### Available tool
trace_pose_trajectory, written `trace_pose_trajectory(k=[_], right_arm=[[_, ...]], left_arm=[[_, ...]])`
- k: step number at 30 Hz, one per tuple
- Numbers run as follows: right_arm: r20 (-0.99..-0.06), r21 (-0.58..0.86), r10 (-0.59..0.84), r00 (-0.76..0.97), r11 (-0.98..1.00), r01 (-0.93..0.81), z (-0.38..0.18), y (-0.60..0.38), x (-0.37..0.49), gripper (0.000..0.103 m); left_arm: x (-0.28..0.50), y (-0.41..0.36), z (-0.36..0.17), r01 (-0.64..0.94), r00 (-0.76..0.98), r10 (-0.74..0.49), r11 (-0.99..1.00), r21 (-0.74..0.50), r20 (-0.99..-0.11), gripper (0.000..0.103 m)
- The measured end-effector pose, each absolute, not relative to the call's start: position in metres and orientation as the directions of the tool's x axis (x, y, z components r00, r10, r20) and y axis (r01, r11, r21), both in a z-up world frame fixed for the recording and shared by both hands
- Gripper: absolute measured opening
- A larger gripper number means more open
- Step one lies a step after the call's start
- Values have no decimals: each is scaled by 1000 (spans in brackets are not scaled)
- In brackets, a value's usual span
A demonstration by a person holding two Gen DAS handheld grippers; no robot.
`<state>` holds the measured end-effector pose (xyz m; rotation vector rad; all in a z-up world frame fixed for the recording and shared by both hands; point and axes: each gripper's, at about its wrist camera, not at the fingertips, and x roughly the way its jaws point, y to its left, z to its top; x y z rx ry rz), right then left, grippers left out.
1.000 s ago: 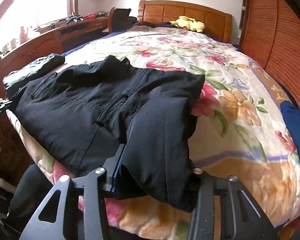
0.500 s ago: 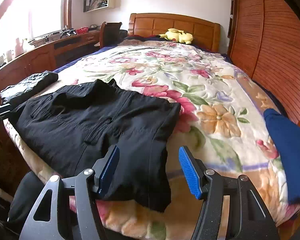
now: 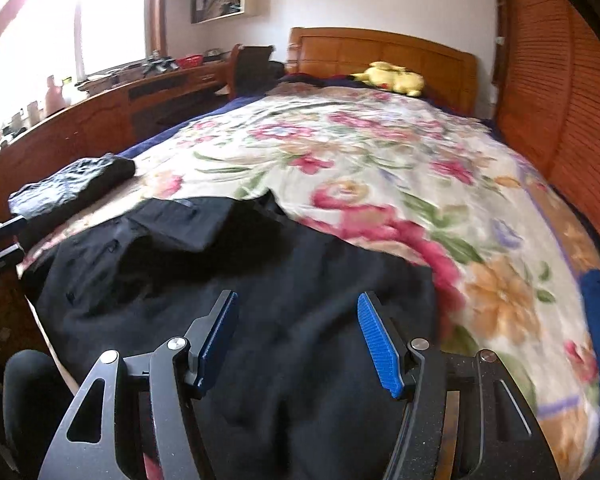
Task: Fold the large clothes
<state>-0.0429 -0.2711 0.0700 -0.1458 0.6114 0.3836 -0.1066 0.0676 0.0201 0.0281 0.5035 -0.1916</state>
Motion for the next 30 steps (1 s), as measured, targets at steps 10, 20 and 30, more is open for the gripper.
trace_pose_trajectory(k=[10, 20, 30], right_arm=[[-639, -52, 395, 661, 834, -549, 70, -191, 52, 64], [-794, -120, 348, 499, 715, -689, 15, -125, 138, 64], [-845, -191, 321, 427, 566, -802, -4, -88, 160, 6]], left_arm=[[-85, 82, -3, 183, 839, -177, 982, -40, -514, 82], [-80, 97, -11, 186, 844, -169, 982, -18, -509, 82], [-71, 106, -22, 188, 827, -186, 981, -51, -531, 82]])
